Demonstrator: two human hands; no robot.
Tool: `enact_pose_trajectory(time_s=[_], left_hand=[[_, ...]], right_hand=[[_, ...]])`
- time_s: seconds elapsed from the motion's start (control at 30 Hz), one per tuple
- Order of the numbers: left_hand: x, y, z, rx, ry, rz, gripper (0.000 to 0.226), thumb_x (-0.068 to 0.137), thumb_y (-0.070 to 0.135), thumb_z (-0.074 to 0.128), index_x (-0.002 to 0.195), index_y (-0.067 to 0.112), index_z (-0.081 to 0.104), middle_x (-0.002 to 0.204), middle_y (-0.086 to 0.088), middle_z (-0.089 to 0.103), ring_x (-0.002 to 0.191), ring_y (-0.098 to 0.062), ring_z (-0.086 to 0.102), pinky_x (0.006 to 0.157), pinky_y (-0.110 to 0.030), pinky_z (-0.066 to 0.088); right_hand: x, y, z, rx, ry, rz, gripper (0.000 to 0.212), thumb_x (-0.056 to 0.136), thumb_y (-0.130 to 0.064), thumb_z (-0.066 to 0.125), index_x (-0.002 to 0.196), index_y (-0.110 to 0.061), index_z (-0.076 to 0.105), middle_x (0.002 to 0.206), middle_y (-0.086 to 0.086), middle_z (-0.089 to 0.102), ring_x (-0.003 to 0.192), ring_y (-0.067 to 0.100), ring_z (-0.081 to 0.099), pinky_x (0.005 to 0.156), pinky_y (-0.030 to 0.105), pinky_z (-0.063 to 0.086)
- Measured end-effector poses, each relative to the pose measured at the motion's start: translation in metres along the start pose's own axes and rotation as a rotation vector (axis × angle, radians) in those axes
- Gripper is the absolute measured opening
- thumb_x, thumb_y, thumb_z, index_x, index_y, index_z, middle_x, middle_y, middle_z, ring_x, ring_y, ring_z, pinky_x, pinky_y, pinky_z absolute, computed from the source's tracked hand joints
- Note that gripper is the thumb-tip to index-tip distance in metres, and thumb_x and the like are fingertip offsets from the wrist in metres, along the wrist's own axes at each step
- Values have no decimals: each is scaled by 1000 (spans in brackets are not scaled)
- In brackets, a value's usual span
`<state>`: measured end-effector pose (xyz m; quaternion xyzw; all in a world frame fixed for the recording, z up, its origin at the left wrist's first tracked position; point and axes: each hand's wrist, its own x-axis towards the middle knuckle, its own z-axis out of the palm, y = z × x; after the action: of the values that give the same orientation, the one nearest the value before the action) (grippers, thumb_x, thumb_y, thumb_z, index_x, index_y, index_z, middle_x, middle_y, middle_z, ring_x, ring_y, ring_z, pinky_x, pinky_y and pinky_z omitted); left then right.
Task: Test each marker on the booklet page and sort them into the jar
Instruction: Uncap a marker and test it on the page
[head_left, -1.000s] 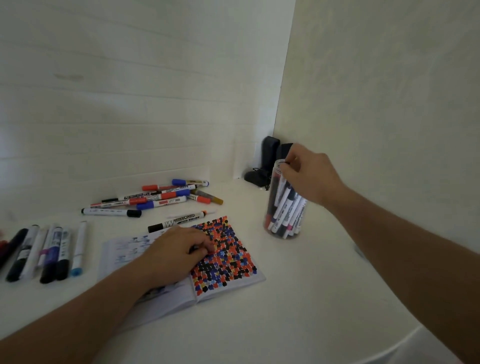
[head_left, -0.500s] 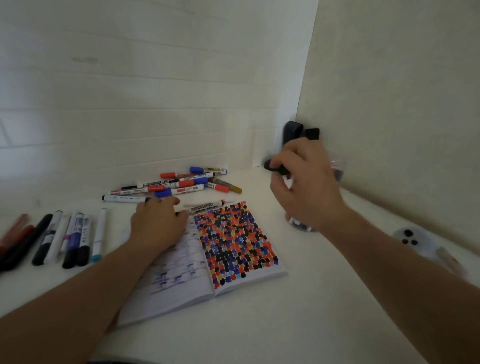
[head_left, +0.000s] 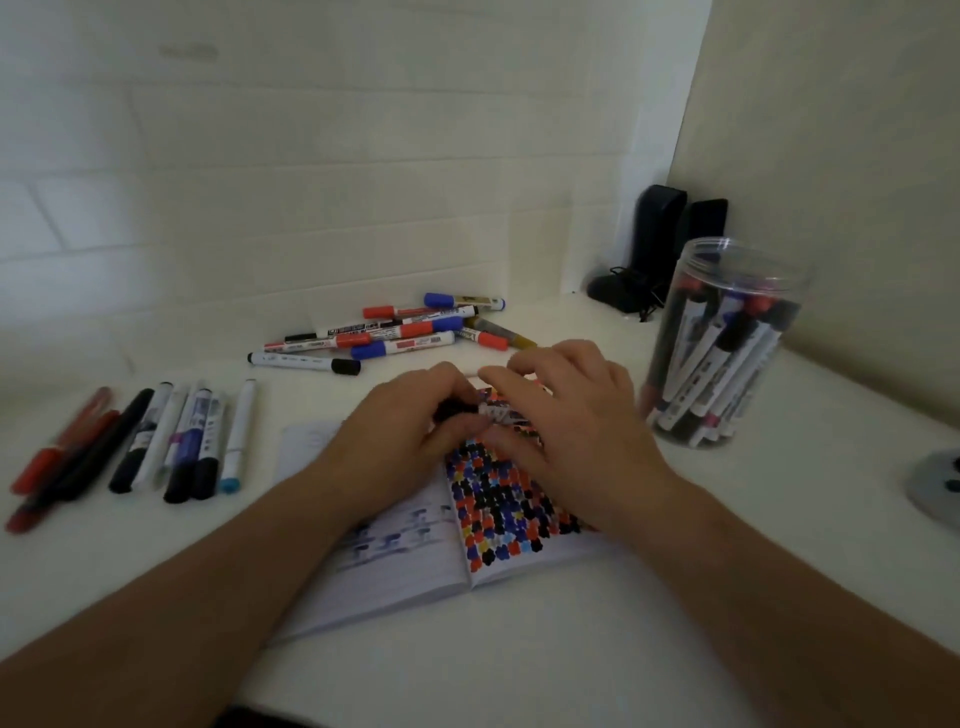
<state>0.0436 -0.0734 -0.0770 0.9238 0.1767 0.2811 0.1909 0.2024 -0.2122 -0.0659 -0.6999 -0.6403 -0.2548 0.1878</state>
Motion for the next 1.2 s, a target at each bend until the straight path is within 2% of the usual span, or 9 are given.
enact_pose_trajectory(time_s=[0.17, 0.33, 0.53, 0.67, 0.9, 1.0, 1.1, 1.13, 1.2], left_hand=[[0, 8, -1, -240, -14, -94, 29, 84, 62, 56, 100, 39, 60, 94, 17, 72, 89, -1, 66, 77, -22, 54], [0, -1, 1, -247, -37, -120, 4, 98, 40, 60, 96, 36, 59, 91, 16, 71, 86, 0, 65, 75, -26, 52], [-3, -2, 0, -259, -92, -80, 12, 94, 38, 64, 86, 31, 61, 82, 8, 72, 79, -9, 67, 73, -37, 57], [-2, -6, 0, -281, -129, -79, 12, 94, 32, 70, 83, 28, 64, 81, 11, 73, 79, -7, 68, 76, -41, 58], [1, -3, 1, -319, -152, -90, 10, 93, 33, 72, 86, 31, 64, 87, 15, 74, 84, 0, 69, 77, -29, 56], [1, -2, 0, -284, -141, -141, 10, 94, 41, 68, 92, 35, 60, 94, 13, 72, 89, 0, 66, 78, -28, 55], [0, -3, -1, -247, -213, -127, 12, 94, 43, 68, 104, 43, 61, 99, 17, 69, 91, 1, 62, 77, -22, 47], [0, -3, -1, -226, -238, -105, 15, 94, 42, 68, 108, 46, 64, 100, 19, 69, 93, 2, 62, 79, -22, 47], [0, -2, -1, -163, -276, -54, 21, 95, 38, 69, 113, 48, 70, 107, 24, 69, 101, 5, 61, 89, -22, 48]], right_hand=[[4, -1, 7, 30, -224, -2, 28, 102, -38, 56, 128, -29, 64, 112, -3, 71, 98, 22, 61, 86, 40, 50], [0, -2, 3, 108, -280, 60, 35, 108, -46, 40, 136, -32, 54, 121, -7, 63, 103, 15, 60, 85, 34, 52], [-1, -13, 1, 64, -311, -16, 42, 101, -55, 23, 112, -32, 57, 89, -14, 50, 74, 10, 47, 58, 30, 33], [-5, -10, 1, -8, -258, -47, 30, 105, -57, 34, 100, -37, 57, 71, -15, 42, 59, 10, 41, 48, 25, 19], [-2, -9, -5, 13, -356, 35, 34, 99, -69, 37, 110, -37, 38, 70, -12, 47, 62, 13, 54, 52, 30, 40], [1, -4, -21, 144, -477, 283, 52, 85, -69, 61, 104, -31, 32, 79, -6, 57, 66, 11, 57, 56, 32, 49], [-6, 18, -43, 434, -331, 485, 21, 92, -30, 64, 88, -24, 45, 77, 0, 58, 64, 14, 51, 60, 29, 46], [-7, 28, -53, 678, -226, 587, 12, 94, -13, 57, 85, -19, 51, 79, 4, 62, 67, 17, 53, 63, 30, 47], [-7, 44, -71, 1350, -132, 740, 34, 85, 11, 41, 89, -12, 64, 97, 11, 71, 79, 20, 61, 68, 32, 54]])
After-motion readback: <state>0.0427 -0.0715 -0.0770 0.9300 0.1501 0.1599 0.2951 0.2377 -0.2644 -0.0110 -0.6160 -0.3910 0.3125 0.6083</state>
